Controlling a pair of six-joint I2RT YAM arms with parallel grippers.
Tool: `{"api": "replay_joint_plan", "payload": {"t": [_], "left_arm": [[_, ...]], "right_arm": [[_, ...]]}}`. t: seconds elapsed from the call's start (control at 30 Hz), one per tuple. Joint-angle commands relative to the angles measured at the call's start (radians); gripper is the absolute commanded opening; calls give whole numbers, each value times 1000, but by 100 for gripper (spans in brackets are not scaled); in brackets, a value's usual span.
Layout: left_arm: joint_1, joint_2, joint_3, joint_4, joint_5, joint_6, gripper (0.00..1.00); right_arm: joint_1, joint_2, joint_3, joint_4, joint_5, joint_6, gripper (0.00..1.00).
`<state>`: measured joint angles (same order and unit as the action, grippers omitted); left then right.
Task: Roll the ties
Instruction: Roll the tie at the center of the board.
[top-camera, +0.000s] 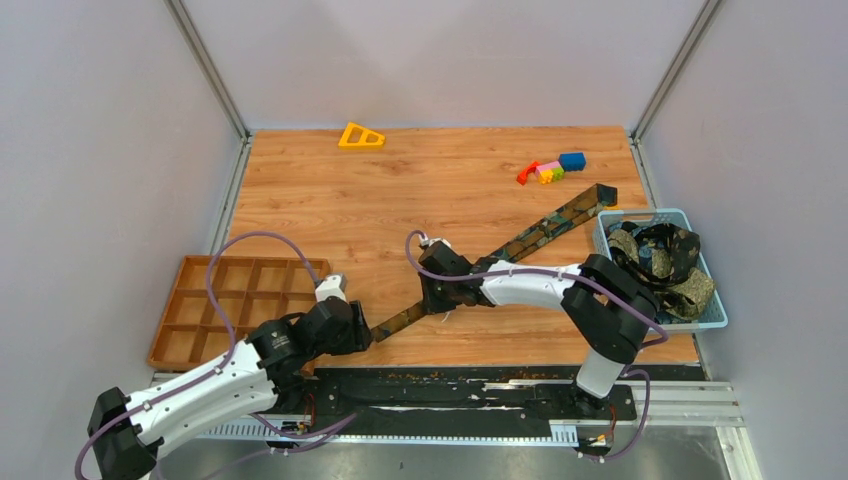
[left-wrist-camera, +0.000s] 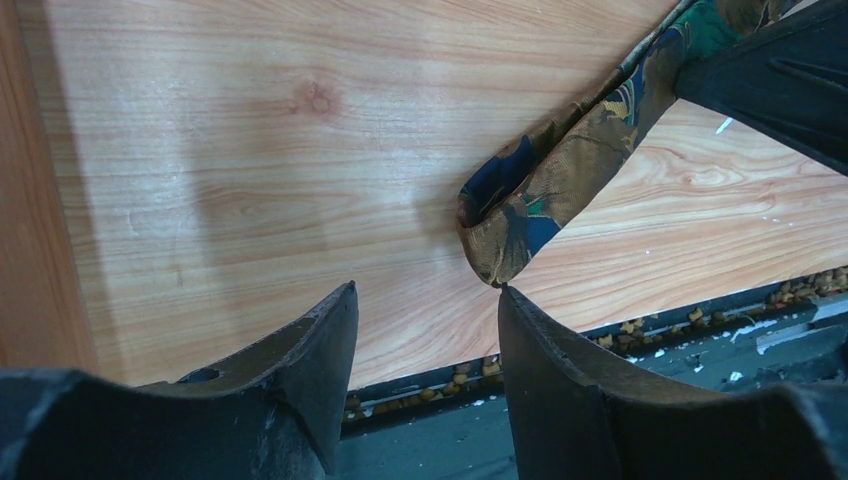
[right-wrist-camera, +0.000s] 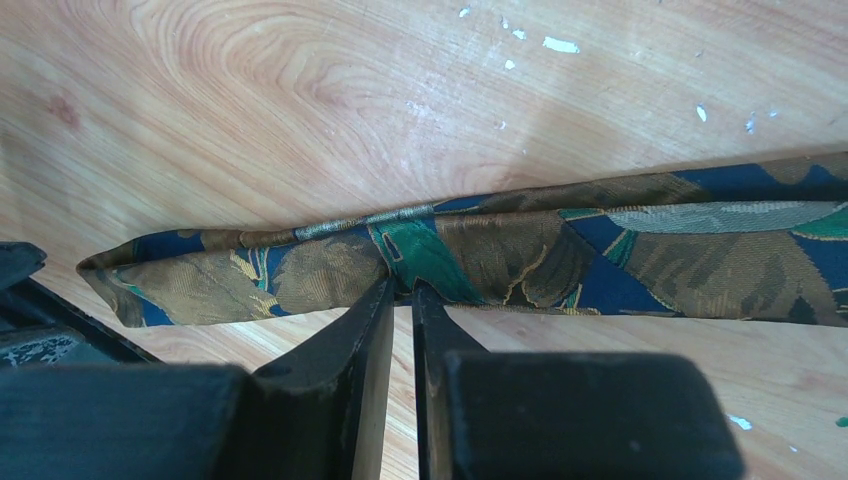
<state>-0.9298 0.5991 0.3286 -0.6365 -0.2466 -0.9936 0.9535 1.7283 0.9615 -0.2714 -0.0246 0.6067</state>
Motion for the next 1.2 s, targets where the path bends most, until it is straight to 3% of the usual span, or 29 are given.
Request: {"api": "replay_joint_plan", "payload": {"t": [0.0, 0.47, 1.17], "left_arm": [[-4, -15, 12, 5, -7, -88, 61], [-4, -194, -117, 93, -49, -397, 51], [-4, -71, -189, 304, 30, -448, 46]], "right_arm": [[15, 7, -31, -12, 71, 24, 14], [39, -98, 3, -68, 123, 25, 14], [42, -202, -45, -70, 155, 34, 14]]}}
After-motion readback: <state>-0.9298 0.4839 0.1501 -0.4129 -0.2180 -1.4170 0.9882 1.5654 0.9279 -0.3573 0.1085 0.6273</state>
